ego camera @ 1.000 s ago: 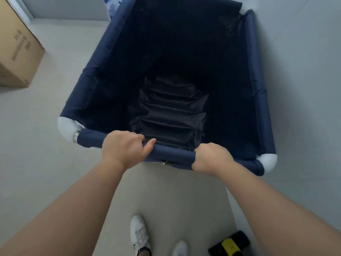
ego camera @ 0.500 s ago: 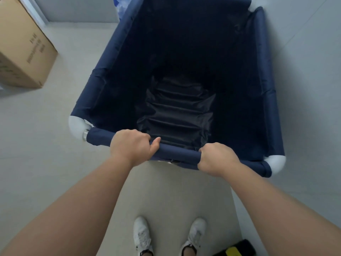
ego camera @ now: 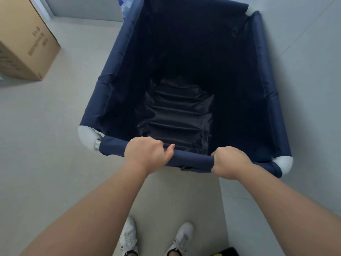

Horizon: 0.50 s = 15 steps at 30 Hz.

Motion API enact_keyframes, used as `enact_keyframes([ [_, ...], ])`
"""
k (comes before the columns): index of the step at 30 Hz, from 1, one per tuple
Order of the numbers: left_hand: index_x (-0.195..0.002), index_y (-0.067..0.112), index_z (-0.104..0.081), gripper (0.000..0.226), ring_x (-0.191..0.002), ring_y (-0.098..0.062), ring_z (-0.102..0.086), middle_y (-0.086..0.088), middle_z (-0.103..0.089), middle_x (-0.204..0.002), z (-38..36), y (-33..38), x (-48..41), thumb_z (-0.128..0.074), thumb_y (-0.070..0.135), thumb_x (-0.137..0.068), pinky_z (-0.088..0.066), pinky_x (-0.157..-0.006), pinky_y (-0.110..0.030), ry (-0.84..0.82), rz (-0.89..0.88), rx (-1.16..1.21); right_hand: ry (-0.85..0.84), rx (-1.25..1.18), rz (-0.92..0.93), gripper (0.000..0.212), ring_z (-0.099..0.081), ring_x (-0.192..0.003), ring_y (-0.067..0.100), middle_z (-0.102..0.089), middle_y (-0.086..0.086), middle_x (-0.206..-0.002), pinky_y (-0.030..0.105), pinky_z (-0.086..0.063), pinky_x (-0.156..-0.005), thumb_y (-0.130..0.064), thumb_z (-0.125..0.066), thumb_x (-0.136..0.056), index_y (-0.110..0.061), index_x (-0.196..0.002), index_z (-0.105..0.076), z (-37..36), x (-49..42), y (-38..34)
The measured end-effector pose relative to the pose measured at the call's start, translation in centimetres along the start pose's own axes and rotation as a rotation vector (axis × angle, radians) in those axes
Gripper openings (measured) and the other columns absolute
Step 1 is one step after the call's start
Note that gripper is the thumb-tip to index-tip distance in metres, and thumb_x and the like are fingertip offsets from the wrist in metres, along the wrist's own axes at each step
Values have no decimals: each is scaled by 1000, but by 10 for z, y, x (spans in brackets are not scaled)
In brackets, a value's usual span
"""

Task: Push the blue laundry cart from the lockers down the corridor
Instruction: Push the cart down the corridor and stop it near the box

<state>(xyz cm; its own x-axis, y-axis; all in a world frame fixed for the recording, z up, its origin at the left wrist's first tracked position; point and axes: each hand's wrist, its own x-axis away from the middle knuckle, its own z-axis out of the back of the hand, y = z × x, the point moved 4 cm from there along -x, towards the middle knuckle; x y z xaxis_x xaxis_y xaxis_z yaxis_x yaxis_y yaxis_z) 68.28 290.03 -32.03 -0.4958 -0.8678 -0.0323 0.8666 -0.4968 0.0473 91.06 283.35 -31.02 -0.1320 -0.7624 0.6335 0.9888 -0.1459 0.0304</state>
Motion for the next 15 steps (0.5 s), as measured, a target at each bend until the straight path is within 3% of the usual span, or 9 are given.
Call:
enact_keyframes([
  [2, -52, 23, -38, 59, -49, -26, -38, 3, -35, -46, 0, 6, -3, -12, 62, -87, -21, -50, -33, -3, 10, 1, -1, -2, -2, 13, -54, -60, 13, -60, -6, -69, 28, -36, -46, -21, -57, -77, -30, -68, -53, 0, -1, 7],
  [11, -50, 24, -37, 58, -45, -23, -40, 7, -30, -42, -2, 3, -19, -15, 61, -90, -21, -47, -30, 24, 17, -36, 80, -3, 3, 9, -57, -65, 17, -59, -5, -73, 28, -38, -49, -25, -58, -80, -25, -88, -62, 7, -11, 11],
  [13, -50, 25, -37, 58, -45, -23, -39, 7, -29, -42, -2, 2, -20, -16, 61, -90, -19, -47, -30, 22, 18, -48, 73, -13, 35, 26, -60, -72, 18, -63, -7, -81, 30, -42, -54, -40, -61, -82, -26, -103, -65, 6, -13, 11],
  [15, -50, 25, -39, 58, -45, -23, -40, 7, -34, -43, -3, 3, -20, -16, 61, -90, -20, -48, -30, 18, 17, -53, 33, -87, 77, 64, -63, -90, 19, -67, -8, -102, 34, -50, -66, -67, -61, -73, -32, -126, -57, 5, -14, 12],
])
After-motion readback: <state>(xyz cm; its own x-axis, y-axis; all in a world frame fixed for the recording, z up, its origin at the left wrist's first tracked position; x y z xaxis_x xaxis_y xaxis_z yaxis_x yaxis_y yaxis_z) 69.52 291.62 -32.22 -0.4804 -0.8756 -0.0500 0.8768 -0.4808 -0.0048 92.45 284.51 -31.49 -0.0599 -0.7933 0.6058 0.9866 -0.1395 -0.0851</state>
